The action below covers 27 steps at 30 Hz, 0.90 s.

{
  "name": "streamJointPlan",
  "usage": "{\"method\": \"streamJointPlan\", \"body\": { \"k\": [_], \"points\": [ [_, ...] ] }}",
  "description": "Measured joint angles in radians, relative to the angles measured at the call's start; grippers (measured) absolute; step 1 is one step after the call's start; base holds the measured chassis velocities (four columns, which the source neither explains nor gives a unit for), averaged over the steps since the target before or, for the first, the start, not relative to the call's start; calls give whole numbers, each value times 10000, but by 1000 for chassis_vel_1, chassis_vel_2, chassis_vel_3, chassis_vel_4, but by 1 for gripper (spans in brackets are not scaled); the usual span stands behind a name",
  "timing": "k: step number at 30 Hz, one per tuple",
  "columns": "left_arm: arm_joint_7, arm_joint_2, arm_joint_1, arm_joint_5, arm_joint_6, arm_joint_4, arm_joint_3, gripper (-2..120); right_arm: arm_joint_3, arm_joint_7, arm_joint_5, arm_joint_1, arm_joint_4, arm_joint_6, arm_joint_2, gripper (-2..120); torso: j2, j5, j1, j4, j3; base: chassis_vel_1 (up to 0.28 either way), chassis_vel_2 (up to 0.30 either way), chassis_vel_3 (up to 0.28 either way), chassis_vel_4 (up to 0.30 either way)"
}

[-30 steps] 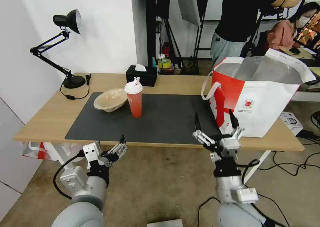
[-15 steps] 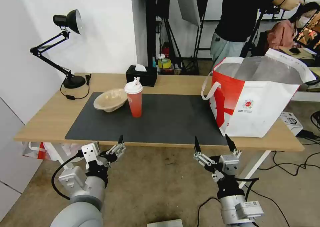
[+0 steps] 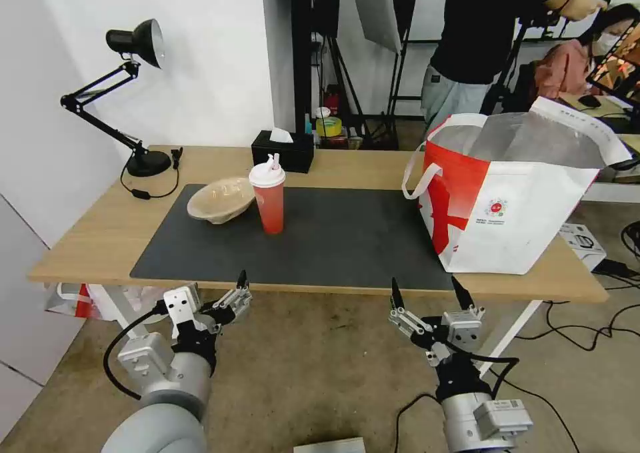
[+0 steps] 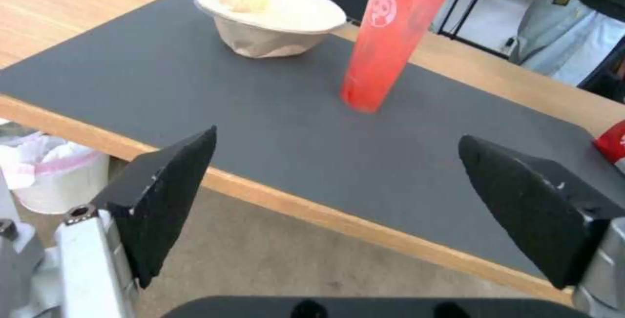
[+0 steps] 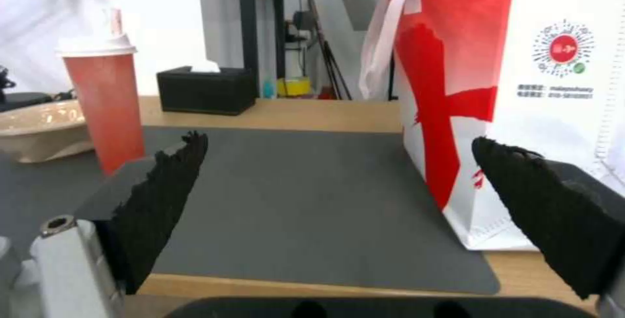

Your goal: Pick up the trash from the table and place it into the takeout bag.

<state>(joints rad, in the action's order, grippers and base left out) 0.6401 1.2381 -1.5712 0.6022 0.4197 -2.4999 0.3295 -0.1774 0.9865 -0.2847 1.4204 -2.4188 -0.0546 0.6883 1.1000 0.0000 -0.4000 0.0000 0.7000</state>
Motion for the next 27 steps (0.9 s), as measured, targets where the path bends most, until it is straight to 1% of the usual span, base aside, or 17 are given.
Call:
{"method": "streamJointPlan", "body": {
  "k": [27],
  "points": [
    [-10,55,-133,-53,10,0,-18,100,-31,412,62,678,-76,525,146,100,0,0,0,0,0,0,0,0,0]
  ]
}}
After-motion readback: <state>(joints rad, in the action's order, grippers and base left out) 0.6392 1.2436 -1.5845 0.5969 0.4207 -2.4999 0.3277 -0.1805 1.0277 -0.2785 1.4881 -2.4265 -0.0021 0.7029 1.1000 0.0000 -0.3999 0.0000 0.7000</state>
